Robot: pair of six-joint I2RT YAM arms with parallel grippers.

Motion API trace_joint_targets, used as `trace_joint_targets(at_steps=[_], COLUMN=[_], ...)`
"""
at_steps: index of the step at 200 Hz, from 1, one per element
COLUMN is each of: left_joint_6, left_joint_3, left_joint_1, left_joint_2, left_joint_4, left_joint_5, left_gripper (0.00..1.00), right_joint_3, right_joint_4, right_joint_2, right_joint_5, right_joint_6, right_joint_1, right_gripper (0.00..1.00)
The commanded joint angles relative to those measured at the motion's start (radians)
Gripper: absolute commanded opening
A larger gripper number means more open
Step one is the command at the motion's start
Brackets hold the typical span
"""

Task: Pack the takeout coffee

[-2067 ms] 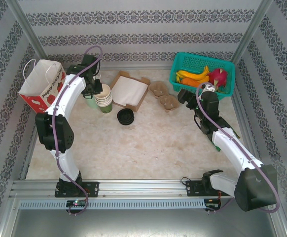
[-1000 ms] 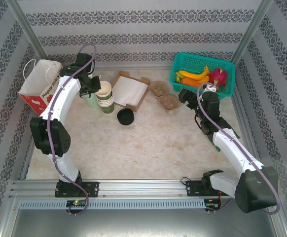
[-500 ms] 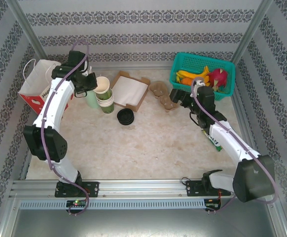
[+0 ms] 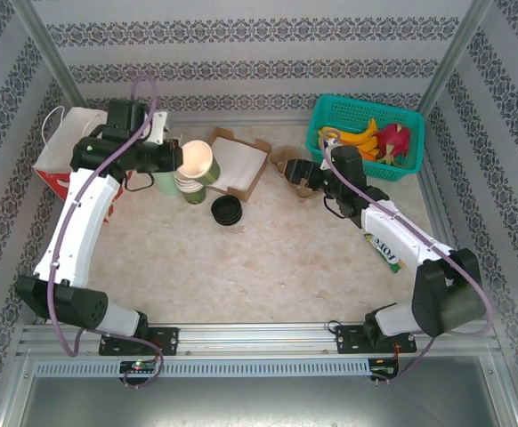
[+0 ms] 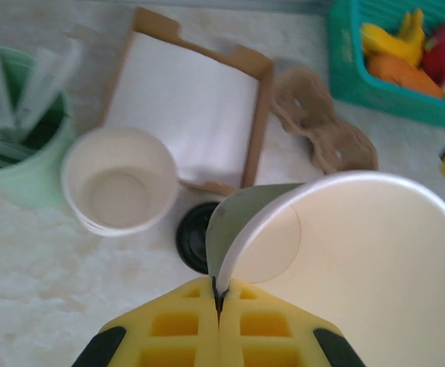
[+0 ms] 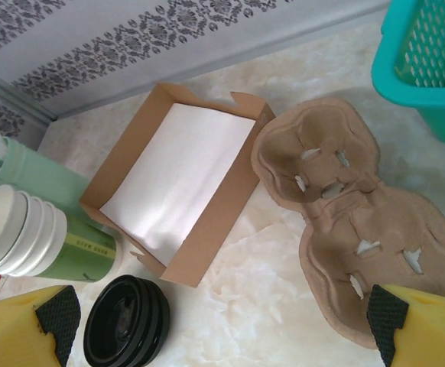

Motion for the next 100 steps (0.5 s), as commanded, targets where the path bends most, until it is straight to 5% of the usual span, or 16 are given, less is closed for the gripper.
trace_joint_targets(at_steps=[1, 100], left_joint_6=[0.079, 0.082], left_joint_3=[-0.081, -0.307], left_joint_1=[-0.089, -0.444], left_joint_2=[-0.033, 0.024], left_joint_4=[0.021, 0.191], left_joint_5=[0.049, -0.247], left_gripper=[0.00, 0.00], right_joint_3=[0.019, -0.033], right_joint_4=[-0.031, -0.181], right_joint_2=[-0.006, -0.037], right_joint_5=[0.071, -0.024], right_joint_6=[0.069, 0.319], right_joint_1=[0.017, 0.043], right_gripper=[0.98, 0.98])
